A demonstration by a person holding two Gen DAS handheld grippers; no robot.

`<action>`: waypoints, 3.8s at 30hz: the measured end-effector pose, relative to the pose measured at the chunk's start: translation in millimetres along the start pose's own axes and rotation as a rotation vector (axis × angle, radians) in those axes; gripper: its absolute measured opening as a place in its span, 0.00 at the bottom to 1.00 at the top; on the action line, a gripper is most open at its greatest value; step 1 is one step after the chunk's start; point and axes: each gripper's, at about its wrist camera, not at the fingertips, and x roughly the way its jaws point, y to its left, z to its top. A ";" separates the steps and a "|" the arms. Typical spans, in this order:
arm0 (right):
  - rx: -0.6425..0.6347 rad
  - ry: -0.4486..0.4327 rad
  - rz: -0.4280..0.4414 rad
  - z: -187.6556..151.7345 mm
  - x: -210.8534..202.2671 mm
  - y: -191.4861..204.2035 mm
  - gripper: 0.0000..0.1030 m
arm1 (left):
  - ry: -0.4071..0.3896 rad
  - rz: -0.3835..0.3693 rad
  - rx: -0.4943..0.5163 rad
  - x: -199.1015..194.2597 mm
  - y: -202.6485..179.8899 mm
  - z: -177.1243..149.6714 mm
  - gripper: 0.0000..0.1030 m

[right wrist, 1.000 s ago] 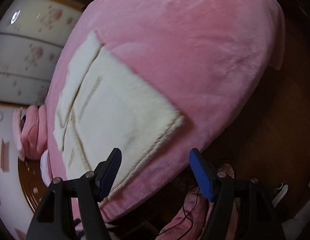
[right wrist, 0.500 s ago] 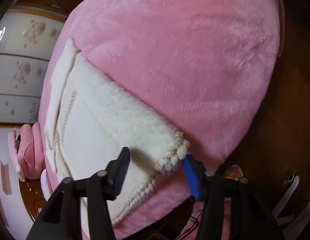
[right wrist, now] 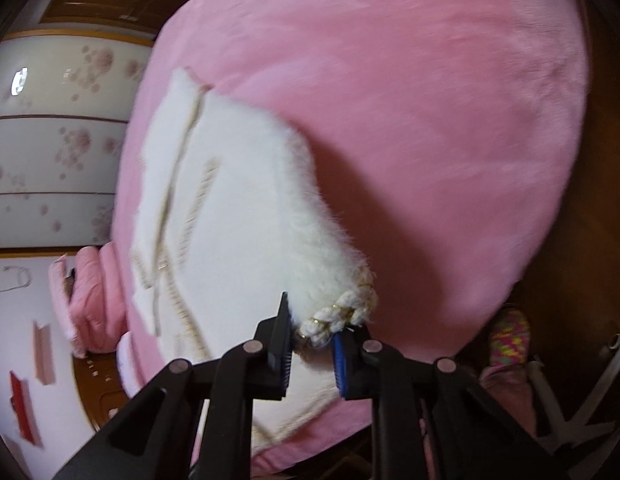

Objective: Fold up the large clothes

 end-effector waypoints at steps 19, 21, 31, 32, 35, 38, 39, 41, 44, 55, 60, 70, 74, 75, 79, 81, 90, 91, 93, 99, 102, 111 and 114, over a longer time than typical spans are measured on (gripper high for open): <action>-0.200 -0.072 0.459 -10.3 -6.0 176.2 0.13 | -0.257 -0.430 0.136 -122.4 -104.3 70.1 0.14; -0.234 -0.121 0.506 -3.4 -18.2 193.4 0.13 | -0.319 -0.450 0.146 -140.8 -114.8 87.6 0.14; -0.164 -0.448 0.650 60.2 -54.2 232.2 0.12 | -0.574 -0.502 0.013 -217.8 -111.6 171.3 0.13; -0.147 -0.469 0.643 67.8 -54.2 232.5 0.12 | -0.584 -0.499 -0.003 -219.4 -111.9 180.0 0.13; -0.109 -0.512 0.629 87.2 -48.3 231.5 0.12 | -0.597 -0.491 -0.039 -216.3 -116.0 203.5 0.13; -0.108 -0.525 0.601 109.9 -33.0 241.4 0.12 | -0.603 -0.465 -0.037 -204.9 -138.0 222.3 0.13; -0.106 -0.518 0.597 113.9 -28.7 241.1 0.12 | -0.607 -0.452 -0.031 -202.6 -145.7 227.1 0.13; -0.101 -0.502 0.581 129.6 -17.1 243.0 0.12 | -0.617 -0.403 -0.010 -196.9 -167.1 237.9 0.13; -0.122 -0.482 0.545 155.1 1.5 258.4 0.12 | -0.633 -0.342 -0.005 -184.3 -200.3 262.1 0.13; -0.172 -0.372 0.363 227.6 104.0 304.2 0.12 | -0.553 -0.213 0.022 -115.7 -280.1 343.1 0.14; -0.159 -0.338 0.302 239.4 132.6 308.3 0.17 | -0.503 -0.140 0.085 -97.7 -304.4 354.9 0.19; -0.331 -0.376 0.161 233.3 136.4 336.7 0.37 | -0.524 -0.034 0.205 -98.0 -341.6 346.7 0.72; -0.406 -0.361 0.120 218.5 136.3 342.8 0.37 | -0.457 0.027 0.259 -83.0 -355.0 331.9 0.72; -0.424 -0.357 0.109 212.2 138.2 342.5 0.37 | -0.438 0.045 0.266 -79.1 -355.2 324.3 0.72; -0.487 -0.235 0.070 164.8 163.2 334.0 0.37 | -0.308 0.062 0.309 -50.4 -350.2 287.7 0.72; -0.535 -0.125 0.056 136.2 178.2 329.4 0.37 | -0.235 0.062 0.321 -34.8 -347.5 262.7 0.71; -0.779 0.323 0.058 18.9 212.3 301.9 0.01 | 0.003 -0.086 0.436 11.0 -352.1 176.8 0.07; -0.808 0.337 0.049 11.4 213.2 299.4 0.01 | 0.006 -0.107 0.447 13.7 -353.2 170.4 0.07; -0.817 0.356 0.045 5.6 216.9 294.6 0.00 | 0.032 -0.153 0.446 20.1 -356.2 164.3 0.07; -0.783 0.395 0.043 15.4 239.6 289.8 0.00 | 0.147 -0.210 0.360 56.7 -357.3 174.1 0.07; -0.785 0.396 0.034 27.7 236.2 284.9 0.00 | 0.076 -0.162 0.366 57.9 -347.3 174.2 0.04; -0.861 0.018 -0.470 157.3 146.0 203.2 0.00 | -0.119 0.145 0.148 33.3 -220.2 232.0 0.01; -0.854 0.020 -0.481 162.3 136.2 205.8 0.00 | -0.099 0.082 0.065 31.6 -208.7 237.6 0.01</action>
